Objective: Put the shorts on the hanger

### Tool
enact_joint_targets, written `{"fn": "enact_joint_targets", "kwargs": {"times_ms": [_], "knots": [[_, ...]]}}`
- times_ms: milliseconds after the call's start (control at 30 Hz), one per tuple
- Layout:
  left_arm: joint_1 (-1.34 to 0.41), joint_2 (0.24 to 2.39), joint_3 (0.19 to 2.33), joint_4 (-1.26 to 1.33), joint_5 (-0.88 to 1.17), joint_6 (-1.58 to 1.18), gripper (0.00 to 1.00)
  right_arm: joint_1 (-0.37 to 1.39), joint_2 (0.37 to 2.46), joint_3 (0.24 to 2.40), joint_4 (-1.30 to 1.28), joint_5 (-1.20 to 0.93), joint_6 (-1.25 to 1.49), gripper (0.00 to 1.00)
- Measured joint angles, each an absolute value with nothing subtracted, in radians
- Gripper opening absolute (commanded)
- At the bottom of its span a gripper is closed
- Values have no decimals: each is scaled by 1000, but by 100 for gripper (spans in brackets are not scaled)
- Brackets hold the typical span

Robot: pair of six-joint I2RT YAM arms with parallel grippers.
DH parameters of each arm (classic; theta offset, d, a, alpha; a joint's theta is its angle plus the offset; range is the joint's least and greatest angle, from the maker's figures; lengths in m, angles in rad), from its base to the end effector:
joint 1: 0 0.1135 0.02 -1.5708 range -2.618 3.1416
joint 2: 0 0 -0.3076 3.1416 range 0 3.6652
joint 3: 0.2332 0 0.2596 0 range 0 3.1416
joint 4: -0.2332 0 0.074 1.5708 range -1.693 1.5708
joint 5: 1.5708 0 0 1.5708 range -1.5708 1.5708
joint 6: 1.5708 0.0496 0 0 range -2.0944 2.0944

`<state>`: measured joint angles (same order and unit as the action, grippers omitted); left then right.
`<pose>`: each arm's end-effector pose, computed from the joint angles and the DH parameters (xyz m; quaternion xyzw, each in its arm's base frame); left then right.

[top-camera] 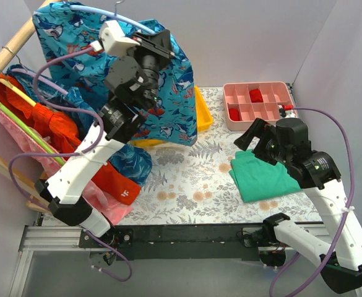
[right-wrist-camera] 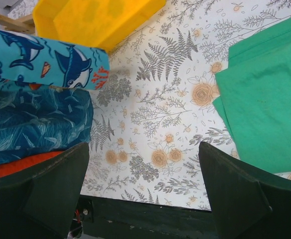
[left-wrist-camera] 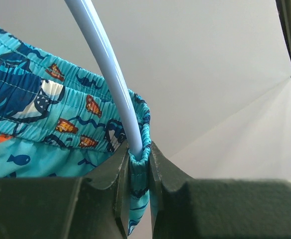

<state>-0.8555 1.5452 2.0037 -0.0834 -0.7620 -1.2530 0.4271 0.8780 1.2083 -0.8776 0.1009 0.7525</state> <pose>0.2320 -0.2148 0.6268 -0.4045 0.4515 -0.5638 0.5609 0.1371 0.0569 0.4247 0.1654 0.8553 0.2355 0.4309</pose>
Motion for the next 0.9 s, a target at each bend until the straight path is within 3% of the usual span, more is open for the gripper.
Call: {"fn": "enact_joint_targets", "kwargs": {"times_ms": [200, 400, 900], "knots": [[-672, 1541, 2017, -210, -630, -1391, 0, 427, 878, 1196, -870, 99, 753, 99], [-596, 1539, 1956, -262, -506, -1467, 0, 427, 878, 1195, -867, 99, 755, 98], [-566, 1509, 1839, -179, -403, -1521, 0, 427, 879, 1194, -864, 100, 756, 99]]}}
